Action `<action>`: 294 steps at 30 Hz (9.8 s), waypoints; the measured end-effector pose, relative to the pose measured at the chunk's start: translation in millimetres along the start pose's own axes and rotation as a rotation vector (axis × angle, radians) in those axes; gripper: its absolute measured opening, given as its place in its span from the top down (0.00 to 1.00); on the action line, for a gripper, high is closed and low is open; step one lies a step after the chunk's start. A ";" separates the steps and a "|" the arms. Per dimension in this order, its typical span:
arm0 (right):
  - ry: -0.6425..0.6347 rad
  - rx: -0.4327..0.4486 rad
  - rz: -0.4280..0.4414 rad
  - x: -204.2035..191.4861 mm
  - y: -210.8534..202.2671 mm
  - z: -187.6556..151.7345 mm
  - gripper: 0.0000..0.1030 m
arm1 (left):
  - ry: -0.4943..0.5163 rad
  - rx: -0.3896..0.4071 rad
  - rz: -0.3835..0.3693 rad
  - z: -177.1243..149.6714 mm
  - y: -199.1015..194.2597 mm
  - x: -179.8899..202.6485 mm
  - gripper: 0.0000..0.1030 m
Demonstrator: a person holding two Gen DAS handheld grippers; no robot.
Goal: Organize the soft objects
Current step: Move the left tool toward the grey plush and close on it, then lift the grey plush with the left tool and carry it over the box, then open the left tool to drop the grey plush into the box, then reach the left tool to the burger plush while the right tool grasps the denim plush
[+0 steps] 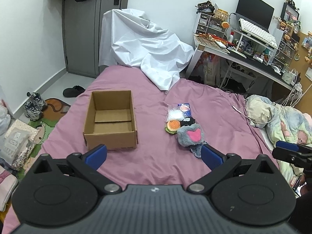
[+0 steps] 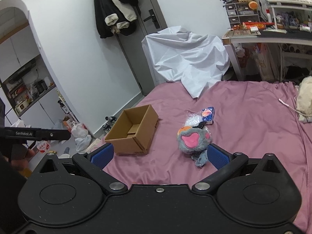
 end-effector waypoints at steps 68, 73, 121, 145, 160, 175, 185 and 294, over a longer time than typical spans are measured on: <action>0.133 -0.278 -0.089 112.1 210.0 27.2 0.45 | -0.176 -0.189 -0.216 19.6 263.6 36.3 0.42; 0.164 -0.303 -0.082 113.8 231.5 22.6 0.45 | -0.203 -0.191 -0.215 25.3 283.2 33.4 0.43; 0.353 -0.313 -0.054 125.3 206.1 -42.8 0.64 | -0.377 -0.402 -0.295 -46.7 293.7 56.7 0.55; 0.241 -0.249 0.039 98.1 199.2 -17.2 0.69 | -0.397 -0.299 -0.314 -22.0 273.2 49.7 0.72; 0.190 -0.207 0.124 44.3 223.6 16.1 0.68 | -0.398 -0.188 -0.237 21.0 243.3 -0.1 0.72; 0.151 -0.196 0.190 1.8 260.4 37.6 0.66 | -0.394 -0.131 -0.178 54.9 233.5 -51.8 0.72; 0.140 -0.242 0.288 -35.1 289.4 35.4 0.66 | -0.421 -0.109 -0.078 58.6 223.7 -97.6 0.73; -0.030 -0.278 -0.198 92.6 202.2 -66.4 0.10 | 0.173 -0.149 -0.067 -6.6 272.1 40.5 0.19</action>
Point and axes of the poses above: each gripper's, at about its wrist camera, not at the fingertips, and y roughly the way its jaws point, x to its right, z to its top, the point moved 9 cm from there along y, roughly the way its jaws point, and after that the axes turned 1 degree about -y, right-handed, at the moved point
